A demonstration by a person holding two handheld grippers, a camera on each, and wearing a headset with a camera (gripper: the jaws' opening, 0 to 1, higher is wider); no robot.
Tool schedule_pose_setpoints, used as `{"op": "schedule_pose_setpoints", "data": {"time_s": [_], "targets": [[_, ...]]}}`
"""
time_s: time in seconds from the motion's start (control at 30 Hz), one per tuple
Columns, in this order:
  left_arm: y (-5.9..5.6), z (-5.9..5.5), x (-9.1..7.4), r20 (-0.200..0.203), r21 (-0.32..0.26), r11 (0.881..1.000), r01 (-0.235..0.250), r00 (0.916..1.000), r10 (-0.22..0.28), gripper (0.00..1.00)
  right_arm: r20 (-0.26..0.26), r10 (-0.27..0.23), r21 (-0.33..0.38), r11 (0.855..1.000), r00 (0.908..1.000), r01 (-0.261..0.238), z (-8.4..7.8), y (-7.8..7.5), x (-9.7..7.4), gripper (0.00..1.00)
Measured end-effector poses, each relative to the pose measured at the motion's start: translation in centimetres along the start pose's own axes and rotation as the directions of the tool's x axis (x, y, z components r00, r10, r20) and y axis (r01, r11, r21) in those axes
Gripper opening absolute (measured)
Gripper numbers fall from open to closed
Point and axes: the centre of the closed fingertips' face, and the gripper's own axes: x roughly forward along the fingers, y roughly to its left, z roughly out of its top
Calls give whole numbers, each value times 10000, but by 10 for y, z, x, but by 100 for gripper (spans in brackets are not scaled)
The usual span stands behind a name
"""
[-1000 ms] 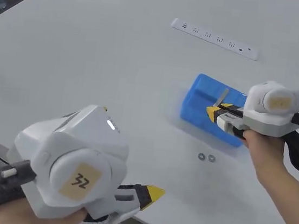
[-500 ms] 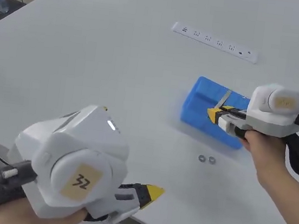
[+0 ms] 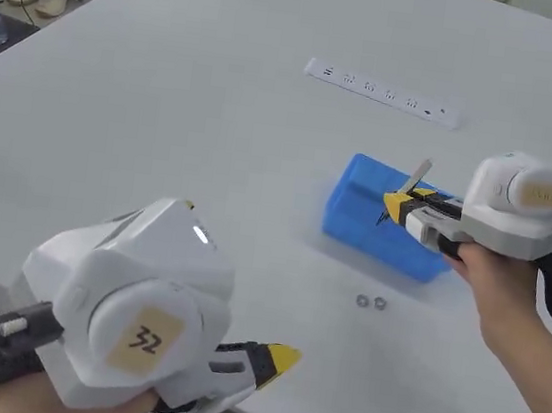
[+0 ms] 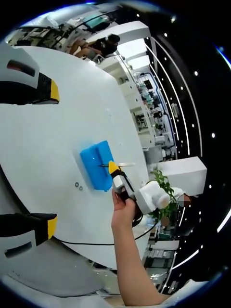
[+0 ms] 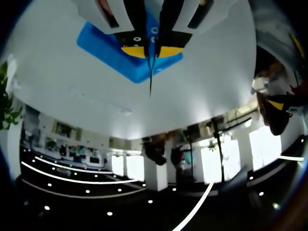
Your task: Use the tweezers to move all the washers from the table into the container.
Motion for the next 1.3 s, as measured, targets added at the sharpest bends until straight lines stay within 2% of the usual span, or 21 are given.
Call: {"op": "schedule_pose_setpoints", "data": {"time_s": [0.1,0.33,0.67,0.73,0.97,1.17,1.3], "targets": [[0,0,-2,28,-13,10000,-54,10000,54,96,142,33,46,10000,9999,-34,3,1,-5,4],[-1,1,-5,116,-146,9999,-44,9999,45,96,318,156,-131,9998,9994,-152,6,16,-18,4],[-4,1,-8,135,-238,9997,-24,9999,27,97,253,288,-196,9994,9993,-283,-3,40,-34,4],[-5,1,-8,128,-225,9997,-21,9999,23,97,274,363,100,9993,9990,-365,-7,44,-37,4],[-10,2,-8,74,-132,9999,100,9999,-99,97,307,408,515,9978,9987,-424,-17,43,-41,4],[-11,2,-7,21,16,9999,108,9999,-108,97,92,357,458,9983,9993,-361,-29,42,-40,4],[-10,-3,-7,-107,28,10000,36,9999,-35,97,2,382,485,9981,9993,-382,-35,45,-41,4]]}}
